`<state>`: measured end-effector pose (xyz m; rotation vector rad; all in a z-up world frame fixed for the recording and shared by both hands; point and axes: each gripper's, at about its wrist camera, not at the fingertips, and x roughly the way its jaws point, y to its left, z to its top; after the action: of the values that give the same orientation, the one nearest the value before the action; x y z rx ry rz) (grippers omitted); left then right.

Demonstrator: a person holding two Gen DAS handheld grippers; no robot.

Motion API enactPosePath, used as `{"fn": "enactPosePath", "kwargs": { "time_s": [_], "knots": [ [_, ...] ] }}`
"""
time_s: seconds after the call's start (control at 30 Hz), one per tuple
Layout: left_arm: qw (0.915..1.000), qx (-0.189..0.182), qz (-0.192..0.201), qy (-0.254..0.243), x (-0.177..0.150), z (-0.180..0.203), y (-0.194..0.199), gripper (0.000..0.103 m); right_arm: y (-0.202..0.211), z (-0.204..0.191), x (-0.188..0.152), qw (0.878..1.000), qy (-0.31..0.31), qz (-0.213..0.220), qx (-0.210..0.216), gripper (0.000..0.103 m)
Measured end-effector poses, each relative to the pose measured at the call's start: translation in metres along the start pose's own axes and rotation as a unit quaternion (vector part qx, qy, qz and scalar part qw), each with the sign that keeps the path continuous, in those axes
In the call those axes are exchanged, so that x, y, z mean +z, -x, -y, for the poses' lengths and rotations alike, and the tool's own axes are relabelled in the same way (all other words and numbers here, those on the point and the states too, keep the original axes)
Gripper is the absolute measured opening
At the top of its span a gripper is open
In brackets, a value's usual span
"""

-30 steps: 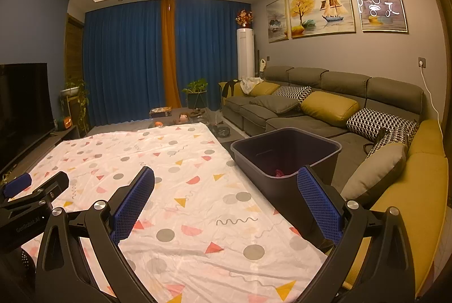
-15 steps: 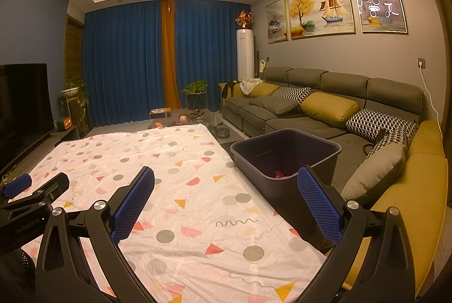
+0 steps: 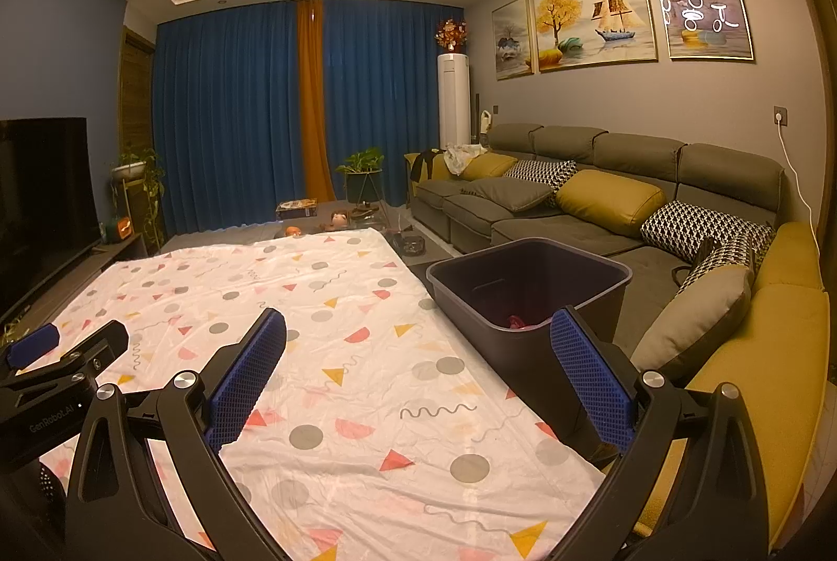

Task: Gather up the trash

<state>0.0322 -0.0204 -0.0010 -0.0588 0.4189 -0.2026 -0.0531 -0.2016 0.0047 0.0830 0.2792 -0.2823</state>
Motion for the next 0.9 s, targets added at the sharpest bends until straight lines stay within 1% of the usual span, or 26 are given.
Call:
{"fn": "enactPosePath", "kwargs": {
  "time_s": [0.9],
  "knots": [
    [1.0000, 0.000, -0.001, 0.000, -0.0011, -0.0012, -0.0011, 0.097, -0.0006, 0.0007, 0.0019, 1.000, -0.001, 0.001, -0.001, 0.098]
  ]
}}
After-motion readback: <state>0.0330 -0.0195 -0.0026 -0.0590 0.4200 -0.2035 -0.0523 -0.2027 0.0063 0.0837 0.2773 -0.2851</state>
